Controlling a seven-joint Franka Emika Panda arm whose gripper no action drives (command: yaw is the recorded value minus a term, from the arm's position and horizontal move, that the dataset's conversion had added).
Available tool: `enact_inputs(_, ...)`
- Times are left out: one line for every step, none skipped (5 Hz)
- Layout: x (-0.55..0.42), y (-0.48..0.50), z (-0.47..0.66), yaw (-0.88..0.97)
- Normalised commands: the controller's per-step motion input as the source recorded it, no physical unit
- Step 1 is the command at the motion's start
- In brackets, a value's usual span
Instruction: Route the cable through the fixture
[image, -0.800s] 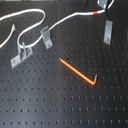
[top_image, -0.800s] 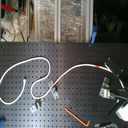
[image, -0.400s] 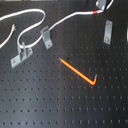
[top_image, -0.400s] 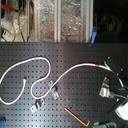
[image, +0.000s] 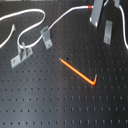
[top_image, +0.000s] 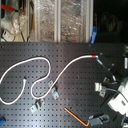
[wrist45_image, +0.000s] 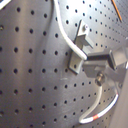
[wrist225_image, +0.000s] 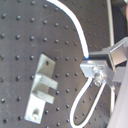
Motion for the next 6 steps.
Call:
enact_inputs(-0.077,0.082,0.24,-0.78)
enact_inputs(-0.048,0.043,0.24,-0.77)
enact_inputs(-0.136,0.135,0.14,-0.49)
enact_inputs(-0.255,0.24,-0.04,0.0)
enact_inputs(-0.235,0.23,-0.07,0.0)
enact_inputs(-0.016,0.038,-0.05,-0.08)
